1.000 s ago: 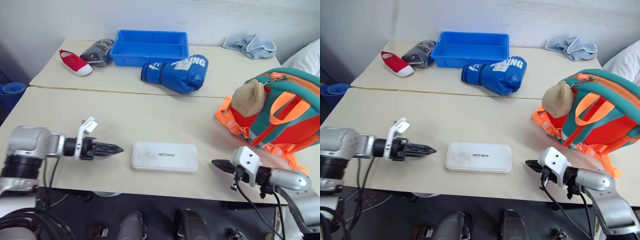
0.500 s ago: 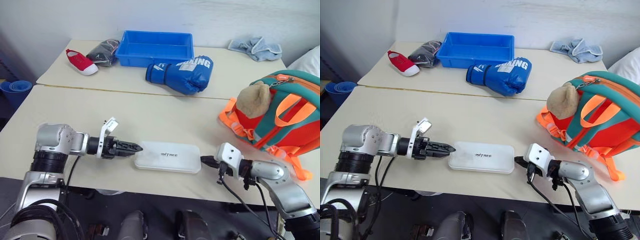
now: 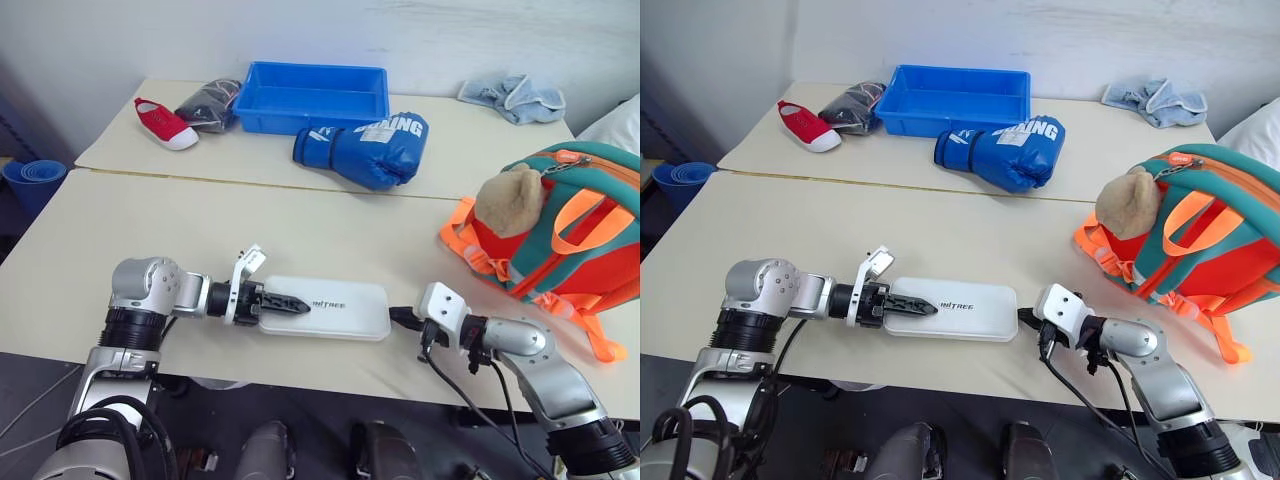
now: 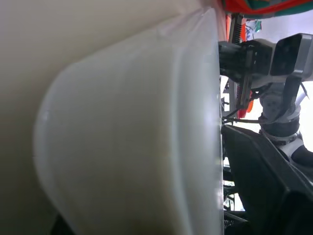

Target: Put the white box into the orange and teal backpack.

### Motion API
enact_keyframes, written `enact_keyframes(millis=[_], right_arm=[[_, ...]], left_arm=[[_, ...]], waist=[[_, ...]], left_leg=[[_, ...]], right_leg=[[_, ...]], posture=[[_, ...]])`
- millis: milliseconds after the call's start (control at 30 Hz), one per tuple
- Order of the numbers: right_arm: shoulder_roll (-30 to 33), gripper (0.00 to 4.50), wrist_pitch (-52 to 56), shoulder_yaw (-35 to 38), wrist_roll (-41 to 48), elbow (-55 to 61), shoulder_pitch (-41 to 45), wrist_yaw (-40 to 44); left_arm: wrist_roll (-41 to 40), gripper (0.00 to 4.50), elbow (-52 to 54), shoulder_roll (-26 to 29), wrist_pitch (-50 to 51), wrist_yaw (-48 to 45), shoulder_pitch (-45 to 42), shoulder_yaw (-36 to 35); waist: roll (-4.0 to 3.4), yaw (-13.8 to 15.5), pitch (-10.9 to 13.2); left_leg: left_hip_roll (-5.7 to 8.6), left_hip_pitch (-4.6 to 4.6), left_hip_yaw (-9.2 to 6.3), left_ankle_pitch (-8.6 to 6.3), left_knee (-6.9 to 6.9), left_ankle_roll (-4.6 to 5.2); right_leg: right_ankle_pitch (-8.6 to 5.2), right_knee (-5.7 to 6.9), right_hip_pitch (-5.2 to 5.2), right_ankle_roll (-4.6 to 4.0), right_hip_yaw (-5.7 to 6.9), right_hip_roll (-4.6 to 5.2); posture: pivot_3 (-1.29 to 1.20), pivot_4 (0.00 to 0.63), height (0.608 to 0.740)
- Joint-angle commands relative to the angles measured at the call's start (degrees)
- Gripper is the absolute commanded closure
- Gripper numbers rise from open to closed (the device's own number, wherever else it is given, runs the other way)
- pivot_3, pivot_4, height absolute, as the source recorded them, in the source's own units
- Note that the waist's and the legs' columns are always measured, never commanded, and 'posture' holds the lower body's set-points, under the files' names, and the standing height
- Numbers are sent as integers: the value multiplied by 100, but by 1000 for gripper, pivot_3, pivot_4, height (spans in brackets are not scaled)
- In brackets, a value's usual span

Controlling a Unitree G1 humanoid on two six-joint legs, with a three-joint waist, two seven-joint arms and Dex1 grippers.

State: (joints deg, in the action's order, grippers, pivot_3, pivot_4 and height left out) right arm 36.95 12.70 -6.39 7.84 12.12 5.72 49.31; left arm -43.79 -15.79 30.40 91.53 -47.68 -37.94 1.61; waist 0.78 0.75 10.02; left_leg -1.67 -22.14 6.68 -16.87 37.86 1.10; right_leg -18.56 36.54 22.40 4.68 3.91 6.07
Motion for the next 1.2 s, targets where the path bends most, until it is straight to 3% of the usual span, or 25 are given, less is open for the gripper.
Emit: enact_keyframes(millis=[33, 133, 233, 300, 433, 600, 700, 733, 867, 1000, 1200], right_arm=[[54, 4500, 24, 3, 74, 211, -208, 58], [101, 4500, 14, 233, 245, 378, -460, 81], [4, 4500, 51, 751, 817, 746, -893, 67], [5, 4130, 284, 1116, 1086, 1035, -1275, -76], [-58, 2916, 268, 1937, 1373, 1606, -2268, -279], [-582, 1236, 174, 3093, 1782, 2197, -3399, -726], [-1032, 175, -76, 3621, 1902, 2354, -3911, -1000], [-1185, 41, -173, 3806, 1958, 2391, -4005, -1106], [-1550, 41, -406, 4419, 2250, 2410, -3992, -1475], [-1209, 41, -163, 4530, 2426, 2084, -3601, -1516], [-343, 41, -105, 3764, 2173, 624, -1529, -1325]], left_arm=[[-313, 2690, 99, -37, 97, 236, 119, 179], [-358, 3229, 300, -72, 75, 280, 147, -119], [-291, 3239, 936, 85, -689, -3, 388, -85], [-298, 3239, 1332, 218, -1392, -474, 575, -68], [-212, 3239, 1485, 475, -2374, -1179, 657, -97], [473, 3239, 1583, 239, -5188, -2108, 1026, -282], [927, 3239, 1534, 256, -6102, -2317, 1160, -127], [1026, 3239, 1519, 259, -6313, -2363, 1192, -105], [1154, 3239, 1442, 233, -6790, -2408, 1287, -207], [1149, 3239, 1325, 264, -6865, -2418, 1268, -244], [1128, 3239, 1399, 509, -6808, -2624, 1347, -281]], waist=[[7, 11, 0], [12, 36, 1], [11, 34, 2], [11, 26, 5], [8, 23, 6], [6, 26, 6], [6, 24, 6], [6, 23, 6], [5, -24, 6], [5, -107, 7], [2, -195, 10]], left_leg=[[0, 0, -2, 0, 0, 0], [2, -1, -6, -1, 7, 2], [1, -5, -6, -5, 4, -1], [-1, -8, -6, -6, 0, -2], [-4, -10, -5, -8, -5, -6], [-3, -5, -1, -11, -28, -12], [-3, -3, 1, -8, -54, -8], [-3, -1, 2, -6, -63, -7], [-4, -2, 3, -5, -67, -3], [-4, 1, 3, -6, -67, 10], [-3, 3, 5, 1, -62, 12]], right_leg=[[0, 0, 0, 0, 1, 0], [0, -2, -5, 0, 5, 4], [0, -4, -2, 0, 4, 3], [0, -7, 2, 0, 3, 2], [-1, -6, 8, -2, 3, 1], [-2, -17, 9, -4, -2, 3], [-2, -40, 9, -4, 0, 1], [-2, -45, 9, -4, -1, -1], [-1, -49, 10, -2, -3, -3], [1, -48, 8, 1, -6, 0], [2, -41, 10, 2, -4, -4]], posture=[[0, 150, 740], [0, 150, 740], [0, 150, 740], [0, 150, 740], [0, 150, 740], [0, 150, 740], [0, 150, 740], [0, 150, 740], [0, 150, 740], [0, 150, 740], [0, 150, 740]])
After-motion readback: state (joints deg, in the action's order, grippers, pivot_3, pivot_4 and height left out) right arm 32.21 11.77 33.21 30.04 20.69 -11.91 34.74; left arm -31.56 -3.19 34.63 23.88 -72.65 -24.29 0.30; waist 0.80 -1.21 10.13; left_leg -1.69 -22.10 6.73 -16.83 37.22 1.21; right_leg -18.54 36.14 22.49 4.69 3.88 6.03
